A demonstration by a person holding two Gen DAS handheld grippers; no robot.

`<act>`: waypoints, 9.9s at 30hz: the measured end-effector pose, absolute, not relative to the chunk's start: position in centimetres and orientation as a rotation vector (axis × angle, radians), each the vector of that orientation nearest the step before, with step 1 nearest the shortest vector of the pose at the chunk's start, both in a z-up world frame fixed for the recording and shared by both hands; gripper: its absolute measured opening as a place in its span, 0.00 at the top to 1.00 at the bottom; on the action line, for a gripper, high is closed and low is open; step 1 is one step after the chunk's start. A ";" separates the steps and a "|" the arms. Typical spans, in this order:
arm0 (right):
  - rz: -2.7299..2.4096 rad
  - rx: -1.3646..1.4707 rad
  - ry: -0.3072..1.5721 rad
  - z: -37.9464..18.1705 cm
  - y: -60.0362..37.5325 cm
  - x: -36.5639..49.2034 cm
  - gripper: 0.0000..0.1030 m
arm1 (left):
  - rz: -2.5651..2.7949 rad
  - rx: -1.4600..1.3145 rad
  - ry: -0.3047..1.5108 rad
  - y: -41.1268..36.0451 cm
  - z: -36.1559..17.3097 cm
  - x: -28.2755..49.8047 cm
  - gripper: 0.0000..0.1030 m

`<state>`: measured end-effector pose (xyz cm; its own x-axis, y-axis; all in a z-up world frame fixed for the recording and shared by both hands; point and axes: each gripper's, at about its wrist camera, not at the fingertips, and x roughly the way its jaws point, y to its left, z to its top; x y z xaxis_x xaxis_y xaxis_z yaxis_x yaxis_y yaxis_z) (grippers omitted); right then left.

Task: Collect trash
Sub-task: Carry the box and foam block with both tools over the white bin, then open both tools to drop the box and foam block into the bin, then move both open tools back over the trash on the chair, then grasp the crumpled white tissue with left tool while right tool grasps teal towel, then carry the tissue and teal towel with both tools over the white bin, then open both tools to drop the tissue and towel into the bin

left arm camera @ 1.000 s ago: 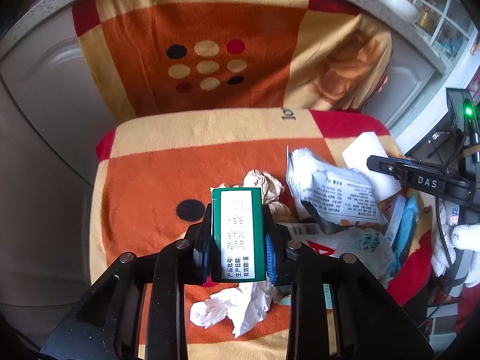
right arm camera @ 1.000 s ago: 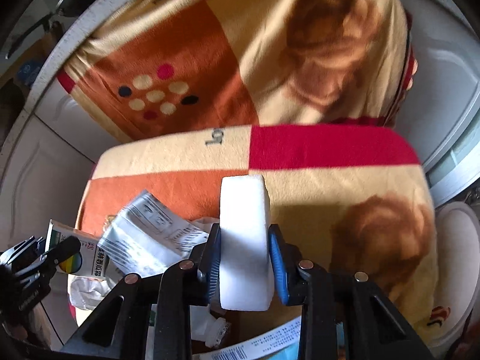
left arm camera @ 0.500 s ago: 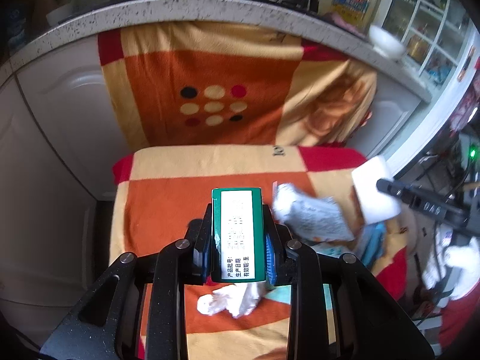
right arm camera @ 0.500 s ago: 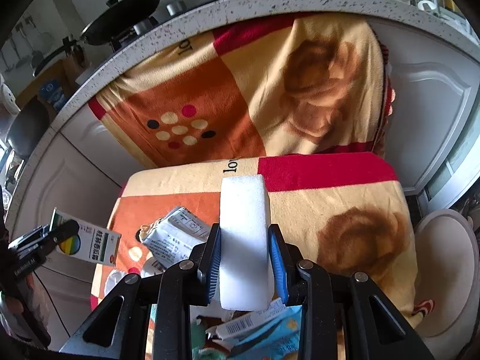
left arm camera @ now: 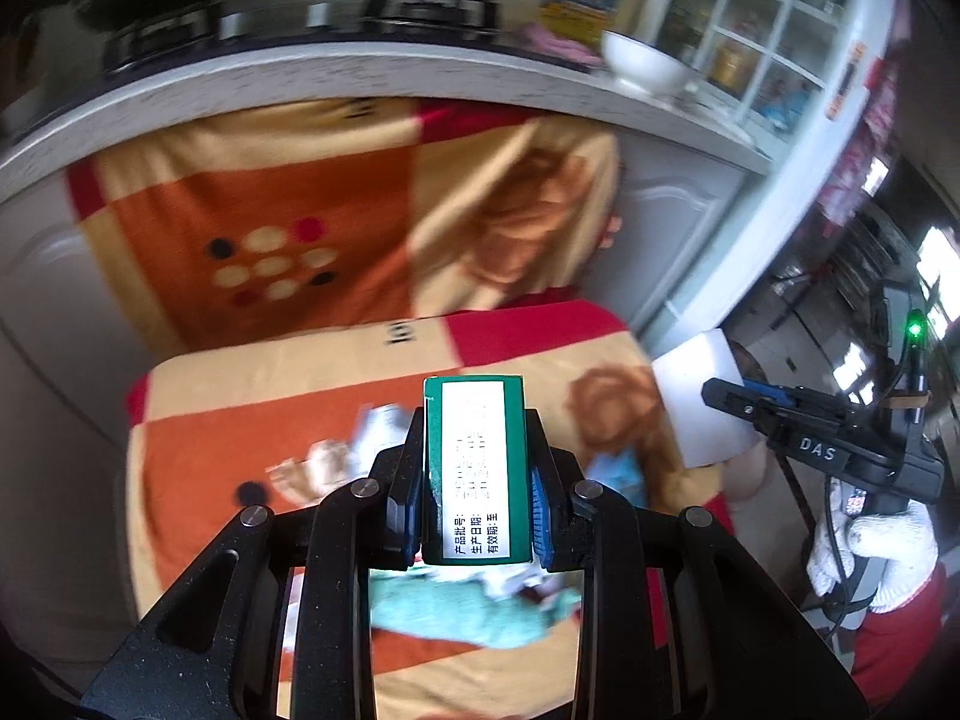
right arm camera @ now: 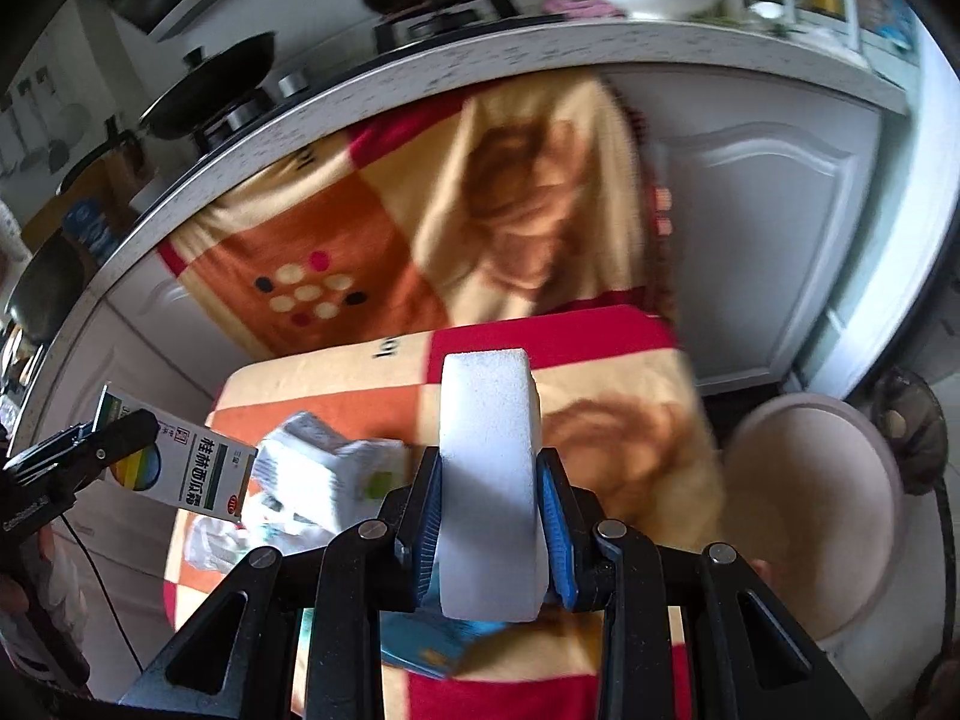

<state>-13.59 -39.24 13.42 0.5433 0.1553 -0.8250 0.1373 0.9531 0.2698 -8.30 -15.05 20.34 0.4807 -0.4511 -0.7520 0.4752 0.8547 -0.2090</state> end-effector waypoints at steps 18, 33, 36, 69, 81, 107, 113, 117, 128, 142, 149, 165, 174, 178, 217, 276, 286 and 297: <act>-0.303 0.439 1.038 8.6 -53.0 -21.3 0.71 | -0.833 0.091 0.955 -34.4 18.0 -10.3 0.76; -0.420 0.564 1.083 1.1 -59.4 -23.0 0.71 | -0.892 0.183 1.018 -45.2 11.3 -10.8 0.76; -0.435 0.576 1.097 -0.3 -60.1 -23.1 0.71 | -0.886 0.199 1.028 -46.5 9.9 -10.7 0.76; -0.480 0.644 1.104 -3.5 -62.3 -25.0 0.55 | -0.939 0.168 1.101 -48.3 6.8 -11.2 0.51; -0.429 0.575 1.073 0.0 -59.0 -23.7 0.48 | -0.940 0.156 1.029 -43.8 10.7 -13.0 0.47; -0.223 0.391 1.005 8.3 -47.1 -21.2 0.38 | -0.795 0.146 0.924 -30.0 15.4 -14.5 0.46; -0.153 0.355 1.001 9.3 -44.1 -20.7 0.34 | -0.754 0.094 0.936 -25.0 15.3 -14.7 0.45; -0.101 0.320 1.004 9.8 -41.9 -20.2 0.33 | -0.715 0.051 0.960 -21.1 14.9 -14.4 0.42; 0.054 0.305 1.041 9.7 -36.2 -19.1 0.33 | -0.501 -0.056 1.013 -8.2 12.8 -12.9 0.37; 0.416 0.085 1.147 5.5 -22.0 -16.8 0.38 | -0.358 -0.138 1.106 -2.5 6.5 -10.0 0.37; 0.446 -0.004 1.206 2.8 -19.4 -14.8 0.38 | -0.335 -0.160 1.134 -1.9 4.3 -8.2 0.37; 0.451 0.025 1.203 2.5 -19.6 -15.3 0.65 | -0.434 -0.217 1.140 -1.7 3.8 -8.3 0.87; 0.514 0.113 1.115 6.9 -20.6 -17.3 0.65 | -0.434 -0.217 1.052 0.3 8.8 -10.1 0.92; 0.510 0.180 1.088 8.1 -21.9 -17.3 0.66 | -0.438 -0.212 1.014 0.4 10.9 -10.4 0.92; 0.211 0.366 0.866 14.9 -36.4 -20.5 0.65 | -0.677 0.029 0.847 -16.3 19.1 -12.0 0.92; -0.383 0.619 0.980 3.7 -60.9 -28.3 0.65 | -0.943 0.300 1.001 -48.5 10.7 -15.3 0.92; -0.404 0.669 1.045 -0.1 -62.4 -27.2 0.65 | -0.939 0.318 1.054 -50.8 8.1 -14.8 0.92; -0.451 0.705 1.123 -4.2 -63.7 -26.1 0.65 | -0.925 0.301 1.136 -52.6 5.2 -13.2 0.92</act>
